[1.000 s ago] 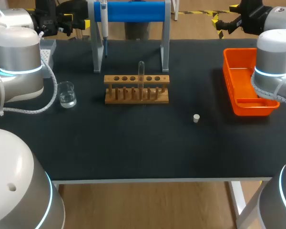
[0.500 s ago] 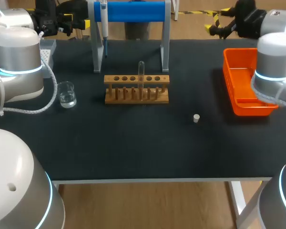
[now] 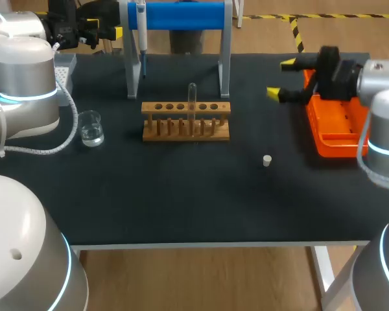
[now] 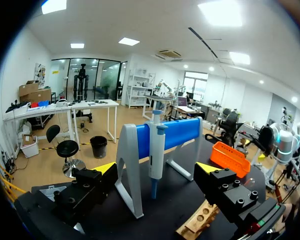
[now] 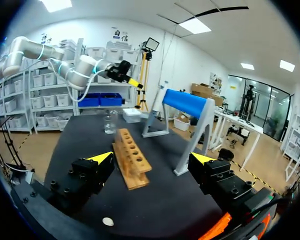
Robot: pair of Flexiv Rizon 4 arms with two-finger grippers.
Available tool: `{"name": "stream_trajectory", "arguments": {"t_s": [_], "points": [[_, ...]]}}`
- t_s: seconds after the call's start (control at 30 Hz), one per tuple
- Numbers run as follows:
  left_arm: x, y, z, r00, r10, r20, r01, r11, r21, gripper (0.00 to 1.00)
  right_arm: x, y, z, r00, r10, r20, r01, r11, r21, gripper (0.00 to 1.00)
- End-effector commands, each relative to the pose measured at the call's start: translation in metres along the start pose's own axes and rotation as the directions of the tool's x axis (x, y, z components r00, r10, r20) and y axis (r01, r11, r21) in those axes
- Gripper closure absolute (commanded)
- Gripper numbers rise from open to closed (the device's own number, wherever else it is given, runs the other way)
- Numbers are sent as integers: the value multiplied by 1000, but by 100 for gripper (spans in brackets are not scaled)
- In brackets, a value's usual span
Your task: Invert the test tube, pick up the pipette, mount the tip to pipette, aspirate from beaker and dispense into the tube, eject the tip, return the pipette, and cap with the stopper.
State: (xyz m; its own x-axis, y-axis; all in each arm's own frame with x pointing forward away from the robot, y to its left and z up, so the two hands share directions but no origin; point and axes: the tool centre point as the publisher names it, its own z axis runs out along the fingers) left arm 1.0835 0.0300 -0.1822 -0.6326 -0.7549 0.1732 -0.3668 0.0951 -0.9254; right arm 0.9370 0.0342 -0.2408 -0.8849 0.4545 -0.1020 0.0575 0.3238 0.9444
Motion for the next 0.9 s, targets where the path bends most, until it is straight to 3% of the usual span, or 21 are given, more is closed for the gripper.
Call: {"name": "stream_trajectory", "arguments": {"t_s": [0.03,0.17,0.7,0.9], "points": [[0,0,0,1000,0,0,0,1000,0,0,31,-7,-2,1000,-5,15,6,1000,-30,0],[0,0,0,1000,0,0,0,1000,0,0,46,-11,-1,999,-37,23,37,999,-33,0],[0,0,0,1000,0,0,0,1000,0,0,46,-11,-1,999,-37,23,37,999,-33,0],[56,31,-18,996,89,30,-89,996,-24,0,46,-11,-1,999,-37,23,37,999,-33,0]]}}
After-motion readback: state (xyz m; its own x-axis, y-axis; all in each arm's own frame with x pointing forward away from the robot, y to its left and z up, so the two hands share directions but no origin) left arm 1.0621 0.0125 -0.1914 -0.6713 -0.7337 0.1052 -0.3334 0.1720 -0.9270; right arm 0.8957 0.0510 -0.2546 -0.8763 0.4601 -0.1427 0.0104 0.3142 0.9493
